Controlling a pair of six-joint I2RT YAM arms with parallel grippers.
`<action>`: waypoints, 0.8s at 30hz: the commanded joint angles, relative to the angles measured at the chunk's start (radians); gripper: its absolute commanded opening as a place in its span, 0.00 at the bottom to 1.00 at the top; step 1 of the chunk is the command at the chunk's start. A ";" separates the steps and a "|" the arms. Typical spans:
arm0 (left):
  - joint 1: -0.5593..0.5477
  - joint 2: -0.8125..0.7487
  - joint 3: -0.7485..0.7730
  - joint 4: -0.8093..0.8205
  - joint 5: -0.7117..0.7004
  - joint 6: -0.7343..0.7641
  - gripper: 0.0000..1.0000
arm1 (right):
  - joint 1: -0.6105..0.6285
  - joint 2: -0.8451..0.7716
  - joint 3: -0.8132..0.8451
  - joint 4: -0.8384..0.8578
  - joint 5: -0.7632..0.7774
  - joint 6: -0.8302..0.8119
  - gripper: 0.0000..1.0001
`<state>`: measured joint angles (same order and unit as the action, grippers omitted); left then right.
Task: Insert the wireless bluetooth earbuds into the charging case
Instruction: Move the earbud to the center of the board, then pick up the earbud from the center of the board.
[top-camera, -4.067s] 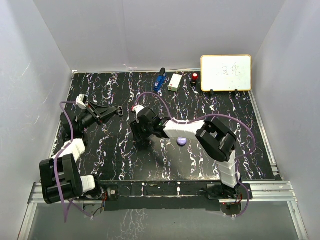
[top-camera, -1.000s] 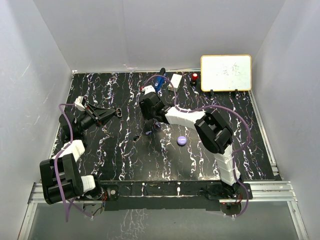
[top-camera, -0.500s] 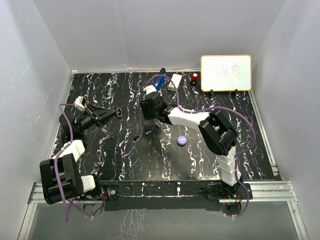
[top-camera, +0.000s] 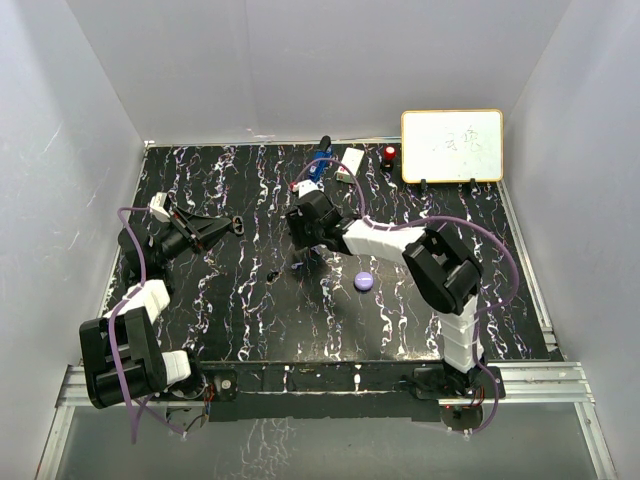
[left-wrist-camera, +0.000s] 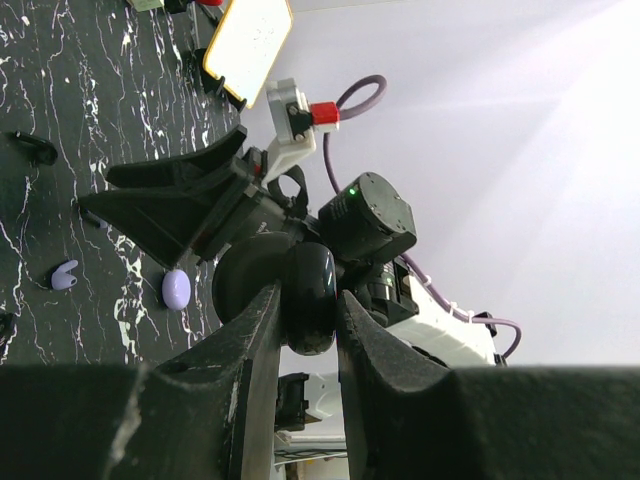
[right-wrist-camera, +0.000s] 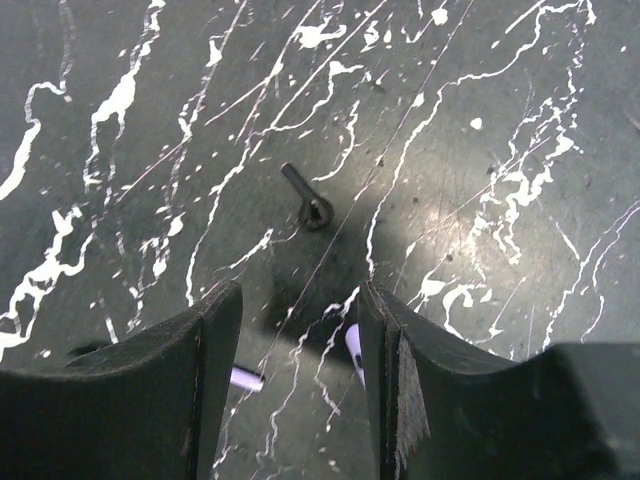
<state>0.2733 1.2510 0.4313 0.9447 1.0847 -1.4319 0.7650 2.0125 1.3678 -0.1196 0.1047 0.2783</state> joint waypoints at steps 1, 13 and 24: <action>0.008 -0.021 0.006 0.005 0.005 0.010 0.00 | 0.032 -0.113 -0.033 0.068 -0.061 0.017 0.48; 0.009 -0.036 0.001 -0.006 -0.004 0.011 0.00 | 0.177 -0.109 -0.062 0.069 -0.071 -0.105 0.48; 0.013 -0.047 0.003 -0.012 0.001 0.011 0.00 | 0.216 -0.089 -0.053 0.040 0.038 -0.115 0.48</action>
<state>0.2745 1.2507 0.4313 0.9340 1.0801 -1.4242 0.9749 1.9221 1.3109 -0.1051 0.0719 0.1738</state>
